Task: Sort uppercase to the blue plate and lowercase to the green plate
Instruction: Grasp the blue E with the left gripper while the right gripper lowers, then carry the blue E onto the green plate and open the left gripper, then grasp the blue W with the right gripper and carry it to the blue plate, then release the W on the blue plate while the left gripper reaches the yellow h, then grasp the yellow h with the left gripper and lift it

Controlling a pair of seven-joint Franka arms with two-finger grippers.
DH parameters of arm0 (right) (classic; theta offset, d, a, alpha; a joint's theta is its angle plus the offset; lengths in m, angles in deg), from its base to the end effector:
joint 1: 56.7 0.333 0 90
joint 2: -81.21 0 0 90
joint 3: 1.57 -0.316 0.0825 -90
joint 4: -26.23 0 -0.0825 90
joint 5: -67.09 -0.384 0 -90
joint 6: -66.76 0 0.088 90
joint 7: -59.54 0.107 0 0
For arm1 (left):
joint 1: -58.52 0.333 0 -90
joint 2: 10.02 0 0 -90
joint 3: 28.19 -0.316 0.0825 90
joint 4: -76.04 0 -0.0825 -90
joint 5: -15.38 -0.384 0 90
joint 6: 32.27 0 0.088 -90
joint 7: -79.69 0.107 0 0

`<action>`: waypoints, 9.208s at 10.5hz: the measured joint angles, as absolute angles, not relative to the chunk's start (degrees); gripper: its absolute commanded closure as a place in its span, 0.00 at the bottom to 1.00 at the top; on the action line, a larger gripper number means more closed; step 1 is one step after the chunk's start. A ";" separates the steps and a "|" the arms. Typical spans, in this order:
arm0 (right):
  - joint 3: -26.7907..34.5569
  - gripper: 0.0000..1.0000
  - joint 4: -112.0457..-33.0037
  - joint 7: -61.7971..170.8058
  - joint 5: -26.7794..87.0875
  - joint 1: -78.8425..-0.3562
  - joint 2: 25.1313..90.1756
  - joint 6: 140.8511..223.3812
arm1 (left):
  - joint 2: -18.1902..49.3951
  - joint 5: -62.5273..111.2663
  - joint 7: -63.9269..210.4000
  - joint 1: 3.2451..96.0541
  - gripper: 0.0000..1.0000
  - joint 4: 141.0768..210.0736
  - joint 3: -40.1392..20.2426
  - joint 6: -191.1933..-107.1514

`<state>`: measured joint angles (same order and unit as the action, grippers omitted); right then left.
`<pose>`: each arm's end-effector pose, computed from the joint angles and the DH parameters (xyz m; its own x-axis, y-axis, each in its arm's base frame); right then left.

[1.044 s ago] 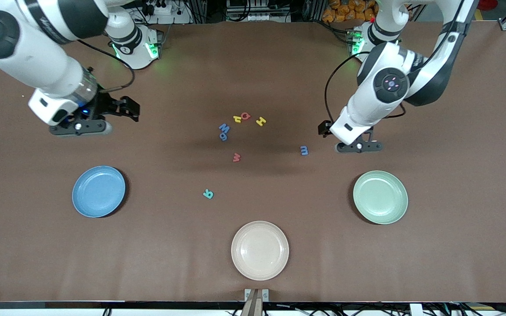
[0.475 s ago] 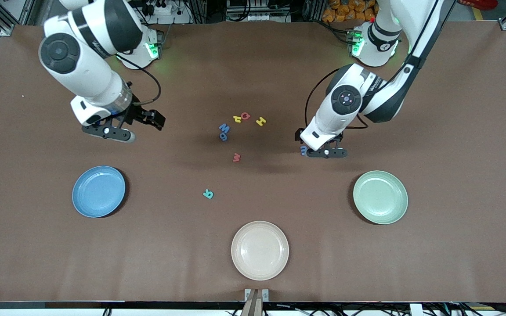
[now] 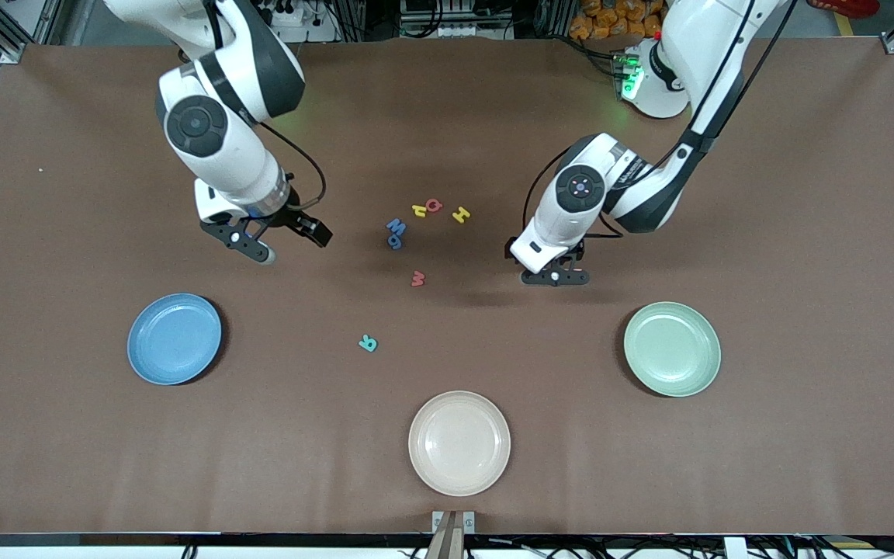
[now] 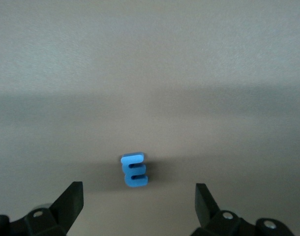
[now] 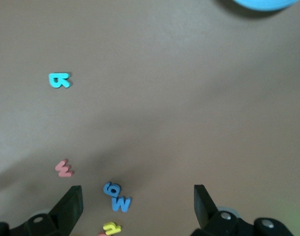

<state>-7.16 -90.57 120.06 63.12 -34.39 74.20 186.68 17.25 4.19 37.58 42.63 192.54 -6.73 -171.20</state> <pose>0.4991 0.2670 0.3792 0.8174 -0.5683 -0.0942 -0.5686 -0.8222 0.0256 0.4749 -0.3570 0.2195 0.9976 -0.0336 -0.0606 -0.0332 -0.9994 0.0086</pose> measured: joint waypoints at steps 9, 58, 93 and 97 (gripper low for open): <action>-7.19 0.00 -93.71 130.20 63.12 -24.39 62.62 207.01 | 21.94 0.82 36.66 40.80 0.25 192.20 -10.60 -173.09; -5.35 1.00 -88.70 77.90 68.92 -57.86 63.48 202.09 | 30.58 -2.55 31.46 22.23 0.00 167.82 -14.22 -168.11; -6.22 0.00 -79.78 79.61 69.72 -60.90 54.82 196.10 | 37.58 -16.74 81.80 18.27 0.47 171.07 -0.71 -168.36; -6.21 0.00 -79.78 79.62 69.72 -60.90 54.76 196.10 | 37.58 -16.86 81.81 18.30 0.74 170.53 -0.74 -168.35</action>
<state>-6.21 -79.78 79.62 69.72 -60.90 54.76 196.10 37.58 -16.86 81.81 18.30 170.53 -0.74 -168.35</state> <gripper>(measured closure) 0.000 0.643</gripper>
